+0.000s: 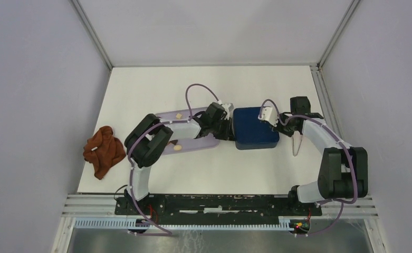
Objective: Pack the chocolate
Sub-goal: Adjust the packing box at the center of the board.
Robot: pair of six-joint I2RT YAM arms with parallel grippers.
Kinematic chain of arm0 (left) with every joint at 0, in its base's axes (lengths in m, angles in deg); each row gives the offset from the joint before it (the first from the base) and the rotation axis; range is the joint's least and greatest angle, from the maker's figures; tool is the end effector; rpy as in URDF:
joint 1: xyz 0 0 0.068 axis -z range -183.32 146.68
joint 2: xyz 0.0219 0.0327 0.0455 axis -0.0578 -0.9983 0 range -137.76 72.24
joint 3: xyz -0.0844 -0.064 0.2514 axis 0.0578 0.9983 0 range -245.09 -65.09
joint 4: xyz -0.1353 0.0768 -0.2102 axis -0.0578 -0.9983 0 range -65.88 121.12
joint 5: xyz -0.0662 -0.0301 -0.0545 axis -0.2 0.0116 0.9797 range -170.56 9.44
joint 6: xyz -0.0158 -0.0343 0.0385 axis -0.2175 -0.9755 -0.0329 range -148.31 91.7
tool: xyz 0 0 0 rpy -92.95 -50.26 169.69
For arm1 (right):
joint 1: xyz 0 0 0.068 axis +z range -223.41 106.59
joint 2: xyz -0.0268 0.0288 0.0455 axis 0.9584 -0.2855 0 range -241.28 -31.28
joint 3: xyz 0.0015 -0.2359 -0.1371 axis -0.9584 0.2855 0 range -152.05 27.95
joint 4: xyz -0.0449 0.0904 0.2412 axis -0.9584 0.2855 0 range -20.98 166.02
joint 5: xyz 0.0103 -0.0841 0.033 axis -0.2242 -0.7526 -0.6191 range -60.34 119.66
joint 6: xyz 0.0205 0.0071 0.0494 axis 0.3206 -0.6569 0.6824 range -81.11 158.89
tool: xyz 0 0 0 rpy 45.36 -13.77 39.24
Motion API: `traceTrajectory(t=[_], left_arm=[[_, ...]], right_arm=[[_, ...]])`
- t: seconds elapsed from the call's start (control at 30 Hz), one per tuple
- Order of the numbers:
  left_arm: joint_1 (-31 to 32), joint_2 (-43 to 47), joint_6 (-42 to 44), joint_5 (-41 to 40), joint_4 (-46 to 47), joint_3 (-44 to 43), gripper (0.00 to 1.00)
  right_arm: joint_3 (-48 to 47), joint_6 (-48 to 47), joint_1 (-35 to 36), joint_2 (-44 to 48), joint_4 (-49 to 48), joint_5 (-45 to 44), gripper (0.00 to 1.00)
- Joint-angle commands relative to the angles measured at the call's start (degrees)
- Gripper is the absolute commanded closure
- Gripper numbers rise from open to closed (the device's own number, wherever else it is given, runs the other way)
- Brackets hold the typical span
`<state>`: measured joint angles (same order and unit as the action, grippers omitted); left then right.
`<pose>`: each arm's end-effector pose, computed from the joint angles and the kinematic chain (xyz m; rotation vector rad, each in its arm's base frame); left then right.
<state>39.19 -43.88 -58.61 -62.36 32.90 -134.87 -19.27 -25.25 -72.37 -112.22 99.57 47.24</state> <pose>0.3063 -0.2957 0.1391 0.4354 2.4863 -0.9504 0.2621 0.0156 0.1909 -1.4791 2.1431 0.0321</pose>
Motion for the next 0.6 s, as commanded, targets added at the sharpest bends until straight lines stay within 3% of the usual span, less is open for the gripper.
traceTrajectory(t=[0.0,0.23,0.37,0.47,0.57], left_arm=[[7.8,5.9,-3.7,2.4,7.4,2.5,0.75],[10.5,13.7,-3.3,-1.2,7.8,6.8,0.74],[10.6,25.5,-3.2,-12.9,4.5,15.7,0.74],[10.4,35.7,-3.1,-26.9,-3.9,20.4,0.69],[9.0,44.5,-3.0,-37.1,-12.7,22.8,0.54]], right_arm=[[-6.4,3.2,1.0,-2.6,-4.0,5.9,0.85],[-11.0,3.4,-3.3,3.7,-2.4,6.9,0.73],[-14.4,6.2,-3.1,6.4,4.7,24.8,0.56],[-15.3,14.9,1.4,4.1,6.0,33.6,0.59],[-16.4,24.4,11.2,0.5,3.1,24.5,0.7]])
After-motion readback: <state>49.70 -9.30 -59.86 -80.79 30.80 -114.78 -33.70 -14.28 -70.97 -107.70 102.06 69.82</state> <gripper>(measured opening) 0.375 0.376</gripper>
